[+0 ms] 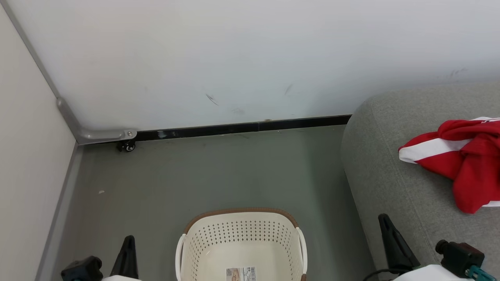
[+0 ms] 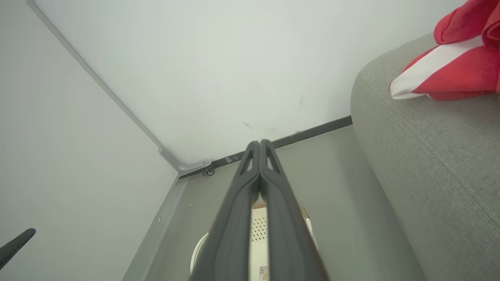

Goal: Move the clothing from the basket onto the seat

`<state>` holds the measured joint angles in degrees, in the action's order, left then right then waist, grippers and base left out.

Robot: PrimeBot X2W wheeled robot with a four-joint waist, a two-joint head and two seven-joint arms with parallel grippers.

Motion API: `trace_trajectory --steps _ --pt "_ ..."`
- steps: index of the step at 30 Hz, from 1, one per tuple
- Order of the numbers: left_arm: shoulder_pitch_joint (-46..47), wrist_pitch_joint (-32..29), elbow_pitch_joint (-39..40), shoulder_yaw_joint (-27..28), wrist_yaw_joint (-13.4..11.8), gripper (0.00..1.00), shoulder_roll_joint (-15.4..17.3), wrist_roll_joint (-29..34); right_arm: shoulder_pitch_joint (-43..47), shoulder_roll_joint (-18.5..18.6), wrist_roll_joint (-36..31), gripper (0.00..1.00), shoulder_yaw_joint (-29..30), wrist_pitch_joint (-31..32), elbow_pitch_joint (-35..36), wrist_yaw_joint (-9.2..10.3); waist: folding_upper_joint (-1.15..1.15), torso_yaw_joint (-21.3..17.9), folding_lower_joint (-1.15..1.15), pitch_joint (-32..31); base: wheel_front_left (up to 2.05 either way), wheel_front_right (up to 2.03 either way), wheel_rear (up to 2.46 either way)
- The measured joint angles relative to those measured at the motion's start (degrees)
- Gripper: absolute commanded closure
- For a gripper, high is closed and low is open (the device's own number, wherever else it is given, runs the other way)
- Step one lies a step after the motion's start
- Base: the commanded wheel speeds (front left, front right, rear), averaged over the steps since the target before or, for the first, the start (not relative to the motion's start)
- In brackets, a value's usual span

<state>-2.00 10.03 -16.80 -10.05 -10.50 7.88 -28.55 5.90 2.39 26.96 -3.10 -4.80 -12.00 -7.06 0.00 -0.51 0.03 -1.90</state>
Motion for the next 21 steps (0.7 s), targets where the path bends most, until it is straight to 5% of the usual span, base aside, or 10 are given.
trace_trajectory --steps 21 --pt "1.1 -4.7 0.4 4.2 4.7 1.0 -1.4 -16.8 -0.6 0.7 18.5 1.0 1.9 2.4 -0.1 0.0 0.0 0.2 0.94 -0.3 0.0 0.0 0.0"
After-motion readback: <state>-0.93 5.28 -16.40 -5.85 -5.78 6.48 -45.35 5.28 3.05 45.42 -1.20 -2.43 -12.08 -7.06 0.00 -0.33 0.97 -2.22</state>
